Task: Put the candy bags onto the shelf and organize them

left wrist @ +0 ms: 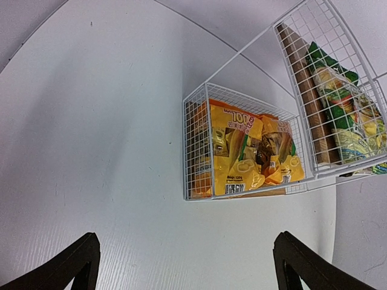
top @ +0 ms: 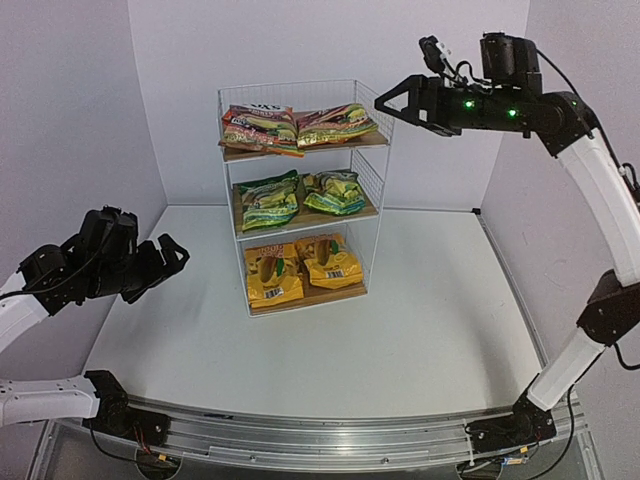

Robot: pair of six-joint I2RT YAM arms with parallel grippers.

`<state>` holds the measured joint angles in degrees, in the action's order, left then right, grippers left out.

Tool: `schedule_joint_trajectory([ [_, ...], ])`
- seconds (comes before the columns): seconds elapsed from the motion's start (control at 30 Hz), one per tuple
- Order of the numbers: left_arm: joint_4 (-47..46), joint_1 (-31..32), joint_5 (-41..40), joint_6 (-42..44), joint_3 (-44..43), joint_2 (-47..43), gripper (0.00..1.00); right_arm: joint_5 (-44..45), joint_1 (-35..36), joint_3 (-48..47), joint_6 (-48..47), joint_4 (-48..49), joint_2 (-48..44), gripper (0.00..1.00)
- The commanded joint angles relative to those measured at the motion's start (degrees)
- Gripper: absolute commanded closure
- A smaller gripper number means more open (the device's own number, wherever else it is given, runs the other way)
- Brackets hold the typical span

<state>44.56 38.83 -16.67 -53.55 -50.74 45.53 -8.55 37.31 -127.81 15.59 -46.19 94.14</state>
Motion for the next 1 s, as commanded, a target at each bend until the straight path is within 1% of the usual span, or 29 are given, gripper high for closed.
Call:
schedule_joint_trajectory([
  [0.0,-0.51,-0.07,-0.03,1.32,0.44,0.59,0.0,-10.15,2.79,7.79,5.38,2.23,-4.11,0.23],
  [0.1,-0.59,-0.07,-0.03,1.39,0.56,1.03,0.0,-15.32,5.35,10.31,5.43,4.76,-3.8,0.22],
  [0.17,-0.71,-0.07,0.13,1.44,0.78,1.42,0.0,-18.74,6.14,9.02,5.27,5.96,-2.06,0.21],
  [0.27,-1.34,-0.07,0.59,1.46,1.13,1.74,0.0,-18.99,6.39,5.22,5.26,6.38,2.03,0.21],
  [0.37,-1.81,-0.07,0.98,1.2,1.59,1.72,0.0,-16.68,6.46,1.55,5.17,6.95,5.66,0.21],
  [0.57,-2.65,-0.07,1.66,-0.18,3.35,0.22,0.0,-6.31,6.38,-3.89,5.55,8.69,11.1,0.22],
  [0.7,-2.7,-0.07,2.03,-1.17,4.43,-0.55,0.0,-1.71,6.37,-4.56,7.43,9.17,12.2,0.23],
  [0.9,-2.85,-0.07,2.72,-2.51,5.56,-1.73,0.01,4.72,6.33,-2.03,9.82,10.09,10.91,0.24],
  [0.97,-3.19,-0.08,3.15,-2.61,5.72,-1.83,0.0,4.62,6.31,-1.56,9.5,10.5,10.63,0.24],
])
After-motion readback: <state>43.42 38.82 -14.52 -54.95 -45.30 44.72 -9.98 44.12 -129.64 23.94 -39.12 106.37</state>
